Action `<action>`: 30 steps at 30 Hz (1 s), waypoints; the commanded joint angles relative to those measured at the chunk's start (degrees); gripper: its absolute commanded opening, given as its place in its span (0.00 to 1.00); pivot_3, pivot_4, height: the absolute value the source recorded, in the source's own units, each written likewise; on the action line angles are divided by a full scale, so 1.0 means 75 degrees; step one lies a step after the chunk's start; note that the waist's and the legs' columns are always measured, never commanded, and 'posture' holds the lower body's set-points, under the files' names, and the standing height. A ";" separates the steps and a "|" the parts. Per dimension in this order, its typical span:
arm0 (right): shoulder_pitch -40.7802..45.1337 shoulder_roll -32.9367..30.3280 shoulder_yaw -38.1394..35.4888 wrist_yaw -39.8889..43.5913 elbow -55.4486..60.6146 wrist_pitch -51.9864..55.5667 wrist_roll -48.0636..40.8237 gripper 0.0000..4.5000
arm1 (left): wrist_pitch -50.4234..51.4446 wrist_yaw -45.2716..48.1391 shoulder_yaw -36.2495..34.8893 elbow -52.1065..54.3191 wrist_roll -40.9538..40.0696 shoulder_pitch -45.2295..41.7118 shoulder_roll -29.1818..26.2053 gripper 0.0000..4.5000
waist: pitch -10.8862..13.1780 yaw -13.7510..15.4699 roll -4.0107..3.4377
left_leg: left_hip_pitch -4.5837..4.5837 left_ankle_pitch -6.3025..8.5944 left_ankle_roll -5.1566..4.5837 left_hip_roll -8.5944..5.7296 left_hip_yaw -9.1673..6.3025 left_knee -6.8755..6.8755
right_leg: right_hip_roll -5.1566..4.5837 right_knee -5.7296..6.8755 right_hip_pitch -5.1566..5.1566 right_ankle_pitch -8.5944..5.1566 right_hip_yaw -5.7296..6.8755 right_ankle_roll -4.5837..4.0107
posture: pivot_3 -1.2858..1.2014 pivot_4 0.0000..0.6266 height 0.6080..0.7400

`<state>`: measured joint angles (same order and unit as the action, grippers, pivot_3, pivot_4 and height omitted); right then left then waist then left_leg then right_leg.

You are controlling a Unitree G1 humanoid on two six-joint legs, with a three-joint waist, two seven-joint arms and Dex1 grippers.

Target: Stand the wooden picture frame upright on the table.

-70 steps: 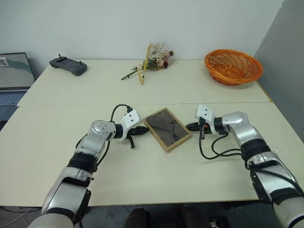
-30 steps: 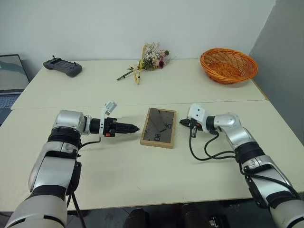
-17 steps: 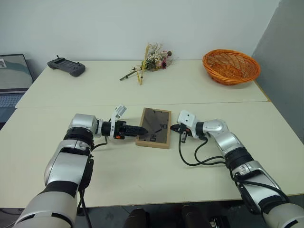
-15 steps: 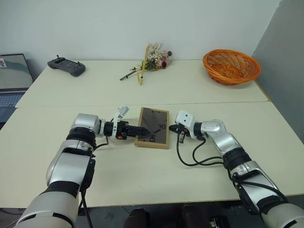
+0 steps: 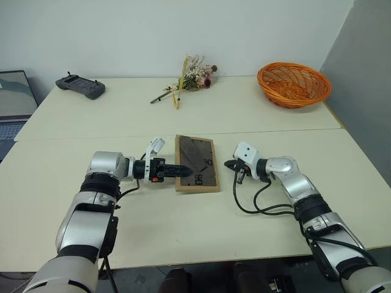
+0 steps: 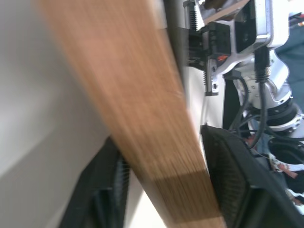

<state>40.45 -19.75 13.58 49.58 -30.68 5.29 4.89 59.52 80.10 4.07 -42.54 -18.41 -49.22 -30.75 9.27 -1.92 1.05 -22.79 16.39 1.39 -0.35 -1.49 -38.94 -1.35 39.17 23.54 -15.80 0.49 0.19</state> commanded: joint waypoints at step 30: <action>0.2320 0.0866 -0.0995 0.0801 0.2262 0.3984 -0.3410 0.99 | 0.0979 -0.2546 -0.1608 0.3270 -0.2262 -0.0085 0.0182 0.29 | 0.0002 0.0013 -0.0001 | -0.0021 0.0000 0.0000 -0.0005 0.0004 0.0000 | -0.0006 0.0040 0.0045 0.0001 -0.0009 0.0000 | 0.52 0.24 1.00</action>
<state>56.64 -13.94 5.41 55.45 -15.08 36.74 -20.65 68.09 60.55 -7.62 -20.07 -33.46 -47.98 -29.42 9.29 -1.82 1.04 -22.95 16.39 1.39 -0.39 -1.46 -38.95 -1.40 39.47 23.88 -15.80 0.43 0.19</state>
